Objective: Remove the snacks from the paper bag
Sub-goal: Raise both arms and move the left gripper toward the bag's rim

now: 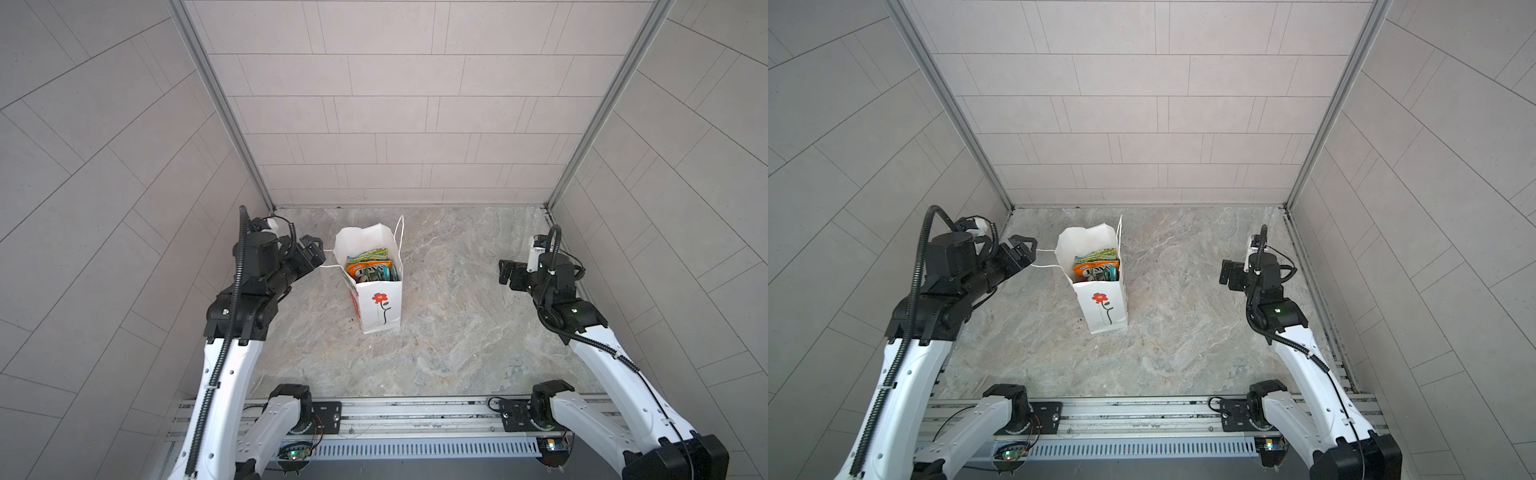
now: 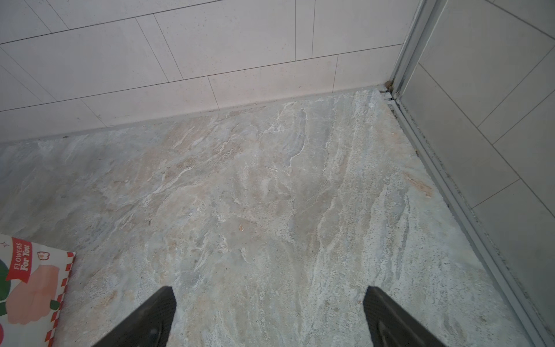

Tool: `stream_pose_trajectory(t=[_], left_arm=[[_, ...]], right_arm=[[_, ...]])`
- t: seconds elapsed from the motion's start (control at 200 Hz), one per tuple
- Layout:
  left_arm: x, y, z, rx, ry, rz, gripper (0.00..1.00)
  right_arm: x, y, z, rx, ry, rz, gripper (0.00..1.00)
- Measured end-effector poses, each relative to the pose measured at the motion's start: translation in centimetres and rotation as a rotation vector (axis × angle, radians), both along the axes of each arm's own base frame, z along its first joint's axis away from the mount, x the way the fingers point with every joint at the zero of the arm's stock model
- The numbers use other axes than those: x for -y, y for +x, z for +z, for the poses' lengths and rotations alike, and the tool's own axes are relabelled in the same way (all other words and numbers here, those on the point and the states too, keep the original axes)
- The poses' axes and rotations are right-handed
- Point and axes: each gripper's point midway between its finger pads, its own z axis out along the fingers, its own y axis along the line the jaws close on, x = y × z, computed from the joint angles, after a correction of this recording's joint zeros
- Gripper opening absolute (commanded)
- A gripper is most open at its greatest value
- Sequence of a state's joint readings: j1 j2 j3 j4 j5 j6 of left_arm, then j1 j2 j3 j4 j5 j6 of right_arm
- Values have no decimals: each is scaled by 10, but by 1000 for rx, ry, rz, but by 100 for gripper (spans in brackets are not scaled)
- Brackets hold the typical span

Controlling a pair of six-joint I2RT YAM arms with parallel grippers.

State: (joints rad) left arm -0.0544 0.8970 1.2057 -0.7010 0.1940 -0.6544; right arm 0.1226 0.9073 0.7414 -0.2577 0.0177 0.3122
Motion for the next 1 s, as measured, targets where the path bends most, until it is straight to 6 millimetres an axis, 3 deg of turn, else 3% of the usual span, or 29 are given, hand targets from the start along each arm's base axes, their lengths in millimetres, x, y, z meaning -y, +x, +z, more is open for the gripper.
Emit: stream_pose_trajectory(t=[0.25, 0.686, 0.901, 1.001], left_arm=[[10, 12, -23, -48, -109, -2, 65], [9, 21, -24, -9, -145, 24, 41], [7, 24, -27, 0, -140, 35, 21], [6, 27, -27, 17, -132, 39, 3]], right_arm=[[-6, 0, -1, -4, 27, 27, 99], [-12, 2, -7, -26, 43, 51, 99], [-15, 3, -11, -39, 52, 68, 99], [-17, 3, -13, -47, 56, 77, 99]])
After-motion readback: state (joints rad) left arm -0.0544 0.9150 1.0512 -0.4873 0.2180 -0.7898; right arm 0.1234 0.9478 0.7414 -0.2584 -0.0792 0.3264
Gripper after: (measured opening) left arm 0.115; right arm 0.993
